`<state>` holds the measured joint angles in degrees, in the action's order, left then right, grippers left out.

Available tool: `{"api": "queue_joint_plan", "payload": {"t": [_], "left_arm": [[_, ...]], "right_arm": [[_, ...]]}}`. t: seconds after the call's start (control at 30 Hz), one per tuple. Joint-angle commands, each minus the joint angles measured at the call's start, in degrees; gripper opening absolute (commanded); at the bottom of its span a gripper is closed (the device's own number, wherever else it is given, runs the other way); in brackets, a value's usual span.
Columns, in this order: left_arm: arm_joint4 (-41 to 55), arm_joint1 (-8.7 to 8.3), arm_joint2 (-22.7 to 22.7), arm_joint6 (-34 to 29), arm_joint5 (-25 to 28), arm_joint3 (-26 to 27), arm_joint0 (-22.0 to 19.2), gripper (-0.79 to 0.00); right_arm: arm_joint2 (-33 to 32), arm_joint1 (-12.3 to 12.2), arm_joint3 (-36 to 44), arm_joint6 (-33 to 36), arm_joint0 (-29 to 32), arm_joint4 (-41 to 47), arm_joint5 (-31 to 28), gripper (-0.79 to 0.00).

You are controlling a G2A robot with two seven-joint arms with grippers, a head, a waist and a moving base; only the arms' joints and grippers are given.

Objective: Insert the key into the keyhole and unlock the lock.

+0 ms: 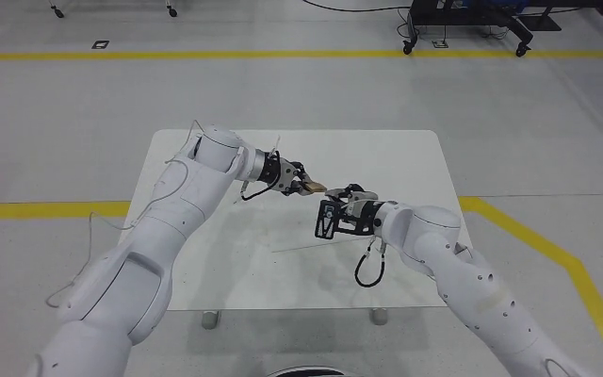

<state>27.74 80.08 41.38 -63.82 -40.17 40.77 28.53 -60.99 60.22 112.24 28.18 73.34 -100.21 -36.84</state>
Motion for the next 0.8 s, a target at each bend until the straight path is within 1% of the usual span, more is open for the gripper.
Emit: {"api": "queue_joint_plan", "payload": {"t": [0.0,0.3,0.77], "left_arm": [[-0.2,0.01,-0.1,-0.1,-0.1,0.0,-0.1,-0.785],[-0.3,0.08,-0.6,-0.4,0.1,-0.3,-0.5,-0.785],[0.0,0.35,-2.5,-1.1,0.8,-1.2,-1.4,-0.785]], "right_arm": [[-0.1,0.0,0.0,0.1,0.1,0.0,0.1,-0.785],[1.1,0.4,0.0,0.9,-0.5,-0.5,-0.6,-0.785],[1.8,0.8,0.4,3.2,-0.7,-1.6,-0.5,-0.785]]}}
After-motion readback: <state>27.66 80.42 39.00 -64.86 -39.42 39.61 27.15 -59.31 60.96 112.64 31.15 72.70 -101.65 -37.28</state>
